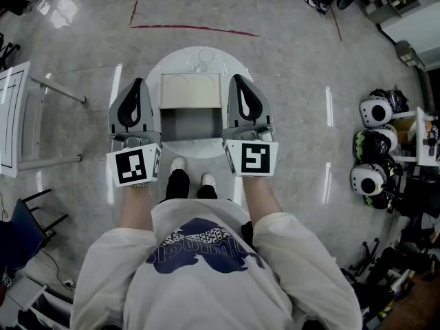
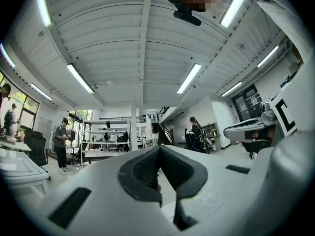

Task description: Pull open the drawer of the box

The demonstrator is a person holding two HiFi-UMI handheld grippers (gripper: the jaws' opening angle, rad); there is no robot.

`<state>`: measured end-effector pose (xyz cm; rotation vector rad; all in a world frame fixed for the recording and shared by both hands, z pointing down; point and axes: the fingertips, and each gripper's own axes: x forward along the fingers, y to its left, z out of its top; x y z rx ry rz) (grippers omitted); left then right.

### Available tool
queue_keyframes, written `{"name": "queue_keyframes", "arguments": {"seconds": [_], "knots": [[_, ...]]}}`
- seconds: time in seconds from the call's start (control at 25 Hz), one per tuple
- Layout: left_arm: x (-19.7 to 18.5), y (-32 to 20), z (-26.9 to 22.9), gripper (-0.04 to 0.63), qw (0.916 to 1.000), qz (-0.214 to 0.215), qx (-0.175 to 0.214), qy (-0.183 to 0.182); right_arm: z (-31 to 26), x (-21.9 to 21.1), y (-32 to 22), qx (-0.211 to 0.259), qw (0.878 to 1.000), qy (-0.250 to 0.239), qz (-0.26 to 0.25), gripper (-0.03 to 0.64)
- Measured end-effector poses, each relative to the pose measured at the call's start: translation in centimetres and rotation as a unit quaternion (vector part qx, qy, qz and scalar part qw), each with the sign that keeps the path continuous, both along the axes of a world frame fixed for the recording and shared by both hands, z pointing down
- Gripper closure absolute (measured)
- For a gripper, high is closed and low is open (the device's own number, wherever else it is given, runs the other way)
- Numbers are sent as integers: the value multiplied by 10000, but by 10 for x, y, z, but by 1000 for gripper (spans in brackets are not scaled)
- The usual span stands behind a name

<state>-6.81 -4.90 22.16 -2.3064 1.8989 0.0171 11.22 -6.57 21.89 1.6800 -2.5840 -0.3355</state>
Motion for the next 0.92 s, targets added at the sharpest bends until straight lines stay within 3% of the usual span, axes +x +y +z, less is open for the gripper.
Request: {"name": "queue_keyframes", "arguments": {"seconds": [0.92], "knots": [[-8, 3, -2, 588, 9999, -91, 57, -21, -10, -2, 4, 66, 10000, -11, 9, 620]]}}
